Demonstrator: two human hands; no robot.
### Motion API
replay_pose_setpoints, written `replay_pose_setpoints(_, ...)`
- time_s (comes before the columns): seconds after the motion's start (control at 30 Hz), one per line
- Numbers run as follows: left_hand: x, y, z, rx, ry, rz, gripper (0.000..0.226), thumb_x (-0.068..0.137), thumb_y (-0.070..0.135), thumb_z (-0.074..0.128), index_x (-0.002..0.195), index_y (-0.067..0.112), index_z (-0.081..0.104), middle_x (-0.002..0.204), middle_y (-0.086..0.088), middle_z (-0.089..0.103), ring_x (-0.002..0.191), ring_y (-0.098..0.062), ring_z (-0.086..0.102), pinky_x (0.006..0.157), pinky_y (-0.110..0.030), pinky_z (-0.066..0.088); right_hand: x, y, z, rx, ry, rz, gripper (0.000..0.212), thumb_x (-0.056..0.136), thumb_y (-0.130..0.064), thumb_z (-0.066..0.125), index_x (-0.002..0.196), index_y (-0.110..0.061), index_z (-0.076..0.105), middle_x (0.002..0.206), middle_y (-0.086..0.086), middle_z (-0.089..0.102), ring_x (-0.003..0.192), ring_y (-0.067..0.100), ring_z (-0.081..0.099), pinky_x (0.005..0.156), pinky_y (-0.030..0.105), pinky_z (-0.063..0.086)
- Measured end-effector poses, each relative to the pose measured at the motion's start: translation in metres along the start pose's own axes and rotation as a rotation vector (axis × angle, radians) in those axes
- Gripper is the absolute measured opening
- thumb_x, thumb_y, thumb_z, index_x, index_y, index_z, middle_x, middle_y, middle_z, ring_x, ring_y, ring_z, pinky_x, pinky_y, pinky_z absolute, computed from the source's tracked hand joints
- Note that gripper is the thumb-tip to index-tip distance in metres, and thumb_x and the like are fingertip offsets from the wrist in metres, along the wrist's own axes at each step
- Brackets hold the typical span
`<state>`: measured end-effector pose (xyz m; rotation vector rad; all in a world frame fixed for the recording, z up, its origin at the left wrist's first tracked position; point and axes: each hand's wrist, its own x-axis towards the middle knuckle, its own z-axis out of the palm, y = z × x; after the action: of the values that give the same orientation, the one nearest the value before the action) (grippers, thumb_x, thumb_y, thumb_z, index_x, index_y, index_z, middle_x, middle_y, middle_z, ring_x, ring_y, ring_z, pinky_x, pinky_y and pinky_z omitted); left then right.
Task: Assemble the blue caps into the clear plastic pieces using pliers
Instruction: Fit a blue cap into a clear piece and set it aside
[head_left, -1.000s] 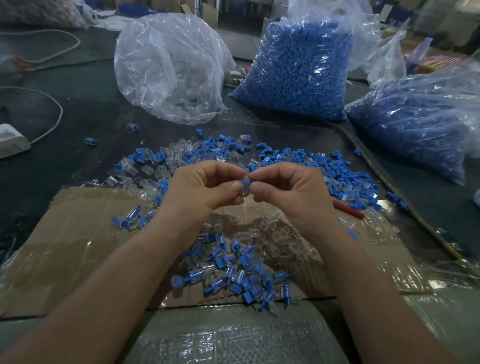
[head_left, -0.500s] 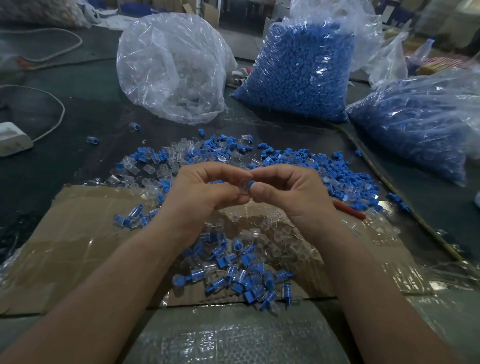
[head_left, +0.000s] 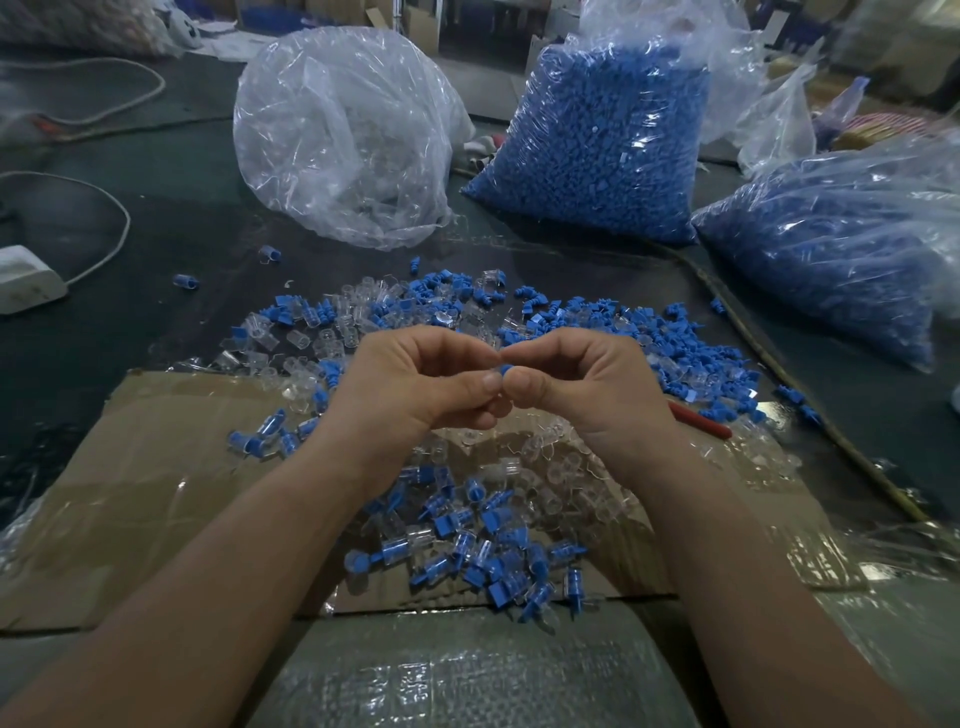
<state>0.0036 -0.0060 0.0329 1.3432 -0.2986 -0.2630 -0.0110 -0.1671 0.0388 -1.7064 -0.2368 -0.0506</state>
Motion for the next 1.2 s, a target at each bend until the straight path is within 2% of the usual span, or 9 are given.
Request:
replay_pose_setpoints(0.2,0.000,0.000,0.001,0.021,0.028,-0.028,0.018,0.055,0.013,0.070,0.071,0.007,0.065,0.062,-0.009,0.069,0.056,-0.017,0.068,0.050,-0.018,0.051,-0.001,0.002,0.001,-0.020,0.010,0.004,0.028,0.051,-0.032,0.074,0.076,-0.021,0.067,0.072,-0.006,0.071,0.071,0.008,0.067,0.065,0.016,0.051)
replay_pose_setpoints(0.37,0.000,0.003,0.001,0.008,0.051,-0.079,0.017,0.054,0.011,0.069,0.069,0.003,0.063,0.056,-0.008,0.066,0.049,-0.015,0.064,0.045,-0.017,0.049,-0.001,0.002,0.002,-0.028,-0.024,0.000,0.026,0.055,-0.028,0.073,0.079,-0.020,0.067,0.074,-0.006,0.071,0.072,0.008,0.067,0.066,0.016,0.051)
replay_pose_setpoints(0.5,0.001,0.004,-0.001,-0.061,0.105,-0.129,0.006,0.064,-0.001,0.066,0.068,0.002,0.062,0.052,-0.007,0.063,0.044,-0.012,0.059,0.042,-0.016,0.047,-0.002,0.004,0.005,-0.027,-0.038,-0.100,0.028,0.060,-0.019,0.072,0.087,-0.022,0.067,0.076,-0.008,0.071,0.075,0.008,0.069,0.068,0.016,0.051)
replay_pose_setpoints(0.63,0.002,0.005,-0.002,-0.041,0.120,-0.165,0.009,0.072,-0.007,0.062,0.069,0.002,0.061,0.051,-0.005,0.063,0.043,-0.011,0.059,0.041,-0.015,0.046,-0.001,0.008,0.007,-0.055,-0.017,-0.165,0.024,0.063,-0.016,0.070,0.085,-0.025,0.068,0.079,-0.011,0.071,0.077,0.008,0.068,0.069,0.017,0.052)
replay_pose_setpoints(0.77,0.001,0.006,-0.001,-0.037,0.107,-0.195,0.010,0.062,-0.003,0.066,0.070,0.001,0.061,0.051,-0.005,0.063,0.043,-0.011,0.059,0.039,-0.015,0.046,-0.001,0.009,0.009,-0.135,0.000,-0.239,0.022,0.066,-0.016,0.069,0.087,-0.024,0.068,0.076,-0.017,0.070,0.077,0.004,0.067,0.069,0.014,0.051)
replay_pose_setpoints(0.87,0.001,0.007,-0.001,-0.074,0.104,-0.220,0.019,0.051,0.006,0.066,0.069,0.001,0.062,0.052,-0.006,0.063,0.043,-0.011,0.059,0.039,-0.015,0.045,0.000,0.010,0.009,-0.210,0.032,-0.334,0.031,0.068,-0.010,0.070,0.099,-0.014,0.065,0.079,-0.017,0.067,0.075,-0.001,0.066,0.069,0.012,0.050)
replay_pose_setpoints(1.0,0.001,0.007,-0.001,-0.104,0.096,-0.237,0.013,0.052,0.003,0.067,0.064,0.003,0.064,0.053,-0.008,0.063,0.043,-0.011,0.060,0.039,-0.014,0.045,0.001,0.015,0.007,-0.258,0.064,-0.374,0.035,0.070,0.000,0.071,0.103,-0.005,0.062,0.083,-0.007,0.066,0.076,0.001,0.066,0.069,0.014,0.051)
replay_pose_setpoints(1.07,0.001,0.006,-0.001,-0.110,0.088,-0.240,0.006,0.052,0.002,0.067,0.058,0.006,0.067,0.053,-0.009,0.064,0.044,-0.012,0.060,0.039,-0.014,0.045,0.001,0.015,0.006,-0.265,0.067,-0.383,0.035,0.070,0.001,0.071,0.103,-0.005,0.062,0.083,-0.007,0.066,0.075,0.002,0.066,0.069,0.015,0.051)
replay_pose_setpoints(1.2,0.002,0.006,-0.002,-0.110,0.078,-0.239,0.007,0.053,0.002,0.067,0.052,0.009,0.068,0.054,-0.009,0.064,0.044,-0.012,0.061,0.039,-0.015,0.045,0.002,0.017,0.005,-0.256,0.068,-0.388,0.035,0.069,0.005,0.070,0.102,-0.006,0.062,0.082,-0.007,0.067,0.075,0.001,0.066,0.068,0.014,0.052)
